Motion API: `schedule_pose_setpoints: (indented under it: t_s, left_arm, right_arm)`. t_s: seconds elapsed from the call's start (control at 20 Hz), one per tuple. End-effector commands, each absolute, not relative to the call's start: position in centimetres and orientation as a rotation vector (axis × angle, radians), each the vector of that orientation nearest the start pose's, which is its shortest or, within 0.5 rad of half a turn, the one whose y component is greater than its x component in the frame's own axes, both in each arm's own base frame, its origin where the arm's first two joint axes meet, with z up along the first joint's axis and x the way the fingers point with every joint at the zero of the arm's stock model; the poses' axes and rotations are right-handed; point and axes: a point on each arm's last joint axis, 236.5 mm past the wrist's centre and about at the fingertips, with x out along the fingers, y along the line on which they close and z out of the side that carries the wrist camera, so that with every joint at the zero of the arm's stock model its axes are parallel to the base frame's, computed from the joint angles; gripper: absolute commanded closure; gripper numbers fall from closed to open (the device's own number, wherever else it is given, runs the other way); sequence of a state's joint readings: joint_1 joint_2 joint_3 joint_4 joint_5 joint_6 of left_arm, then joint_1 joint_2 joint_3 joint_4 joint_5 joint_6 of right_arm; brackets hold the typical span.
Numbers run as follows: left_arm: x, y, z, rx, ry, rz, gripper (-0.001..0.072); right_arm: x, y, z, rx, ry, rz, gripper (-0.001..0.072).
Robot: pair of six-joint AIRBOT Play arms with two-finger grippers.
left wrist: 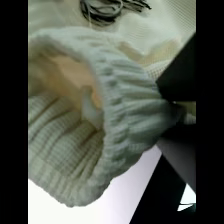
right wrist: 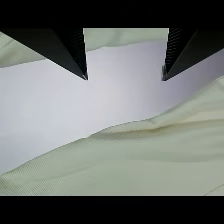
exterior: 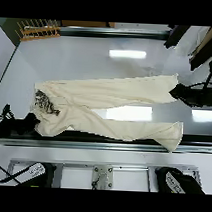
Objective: Fold the clothes and pants, and hang the long-sleeved shirts on hangers.
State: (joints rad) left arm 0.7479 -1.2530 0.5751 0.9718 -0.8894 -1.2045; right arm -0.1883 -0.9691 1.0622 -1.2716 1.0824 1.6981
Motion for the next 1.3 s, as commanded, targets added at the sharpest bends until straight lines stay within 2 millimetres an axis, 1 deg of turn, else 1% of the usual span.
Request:
schedule_pose_setpoints:
  t_s: [0.0, 0.05, 0.1, 0.2, 0.25, 0.35, 0.4, 0.45, 0.5, 0.55, 0.65, 0.7, 0.8, 0.85, 0.95, 1.15, 1.25]
  left_arm:
    - [27.6, 10.5, -10.9, -0.855, 1.155, 0.236, 0.0687]
    - [27.9, 10.8, -10.0, -0.834, 1.130, 0.237, 0.0687]
    - [28.2, 10.9, -9.1, -0.819, 1.109, 0.234, 0.0687]
    - [28.5, 11.1, -7.6, -0.792, 1.071, 0.230, 0.0687]
    - [28.6, 11.2, -7.1, -0.782, 1.058, 0.230, 0.0687]
    - [28.6, 11.2, -6.7, -0.774, 1.048, 0.229, 0.0687]
    - [28.6, 11.2, -6.6, -0.770, 1.048, 0.226, 0.0687]
    - [28.6, 11.2, -6.7, -0.771, 1.048, 0.225, 0.0687]
    - [28.6, 11.2, -6.7, -0.771, 1.049, 0.225, 0.0687]
    - [28.6, 11.2, -6.7, -0.772, 1.049, 0.225, 0.0687]
    - [28.6, 11.2, -6.7, -0.772, 1.049, 0.225, 0.0687]
    - [28.6, 11.1, -6.7, -0.772, 1.049, 0.225, 0.0687]
    - [28.6, 11.2, -6.7, -0.771, 1.049, 0.225, 0.0687]
    - [28.6, 11.2, -6.7, -0.771, 1.049, 0.225, 0.0687]
    - [28.6, 11.1, -6.7, -0.772, 1.049, 0.225, 0.0687]
    - [28.6, 11.1, -6.7, -0.771, 1.049, 0.225, 0.0687]
    - [28.6, 11.2, -6.7, -0.771, 1.049, 0.225, 0.0687]
  right_arm:
    - [36.0, -1.9, 9.8, 0.473, 0.976, -0.093, 0.0196]
    - [35.0, -3.2, 9.0, 0.491, 1.017, -0.132, 0.0196]
    - [33.5, -5.1, 7.9, 0.504, 1.068, -0.190, 0.0196]
    - [29.3, -9.1, 4.4, 0.556, 1.191, -0.337, 0.0196]
    - [26.9, -10.8, 2.3, 0.612, 1.244, -0.409, 0.0196]
    - [23.1, -12.3, -1.7, 0.741, 1.310, -0.512, 0.0196]
    - [21.9, -12.7, -3.4, 0.783, 1.330, -0.545, 0.0196]
    - [21.1, -12.7, -5.0, 0.809, 1.344, -0.565, 0.0197]
    - [21.0, -12.4, -6.1, 0.804, 1.353, -0.550, 0.0197]
    - [21.7, -11.7, -6.9, 0.811, 1.348, -0.508, 0.0197]
    - [23.1, -10.7, -7.7, 0.838, 1.342, -0.457, 0.0197]
    - [23.5, -10.3, -8.3, 0.840, 1.354, -0.444, 0.0197]
    - [24.5, -8.7, -9.3, 0.849, 1.383, -0.396, 0.0197]
    - [25.3, -7.6, -9.5, 0.839, 1.385, -0.347, 0.0197]
    - [26.4, -6.2, -9.9, 0.823, 1.389, -0.311, 0.0197]
    - [27.1, -4.3, -11.1, 0.809, 1.423, -0.271, 0.0197]
    - [28.1, -3.9, -11.2, 0.780, 1.397, -0.261, 0.0199]
